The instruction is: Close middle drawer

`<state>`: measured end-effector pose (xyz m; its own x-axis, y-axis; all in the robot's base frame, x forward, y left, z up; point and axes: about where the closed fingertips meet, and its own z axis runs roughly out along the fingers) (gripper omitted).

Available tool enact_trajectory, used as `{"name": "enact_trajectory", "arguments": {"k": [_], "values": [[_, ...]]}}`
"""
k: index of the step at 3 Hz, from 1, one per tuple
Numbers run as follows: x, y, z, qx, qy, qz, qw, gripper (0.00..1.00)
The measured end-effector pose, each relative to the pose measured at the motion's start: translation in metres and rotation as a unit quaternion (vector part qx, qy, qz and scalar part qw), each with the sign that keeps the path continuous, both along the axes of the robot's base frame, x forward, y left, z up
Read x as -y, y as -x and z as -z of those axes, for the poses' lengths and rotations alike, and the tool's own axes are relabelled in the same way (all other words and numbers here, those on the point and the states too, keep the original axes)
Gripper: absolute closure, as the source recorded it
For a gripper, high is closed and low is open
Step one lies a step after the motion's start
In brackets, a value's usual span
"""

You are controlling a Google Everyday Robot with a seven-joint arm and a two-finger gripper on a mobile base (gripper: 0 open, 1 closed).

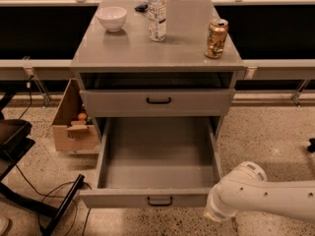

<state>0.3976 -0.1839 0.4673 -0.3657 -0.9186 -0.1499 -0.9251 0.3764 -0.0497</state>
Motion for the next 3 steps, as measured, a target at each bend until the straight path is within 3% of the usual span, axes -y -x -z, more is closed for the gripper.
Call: {"name": "enact_trajectory", "arguments": {"k": [1,2,3], "values": [[-0.003,-0.025,0.037,0.021,-0.012,-0.007,0.9997,1.0],[-0.006,-0.048,0.051,0.053,-0.024,-0.006,0.9983,1.0],[-0.005,-0.076,0.044,0.095,-0.027,-0.007,0.9951,1.0]]}}
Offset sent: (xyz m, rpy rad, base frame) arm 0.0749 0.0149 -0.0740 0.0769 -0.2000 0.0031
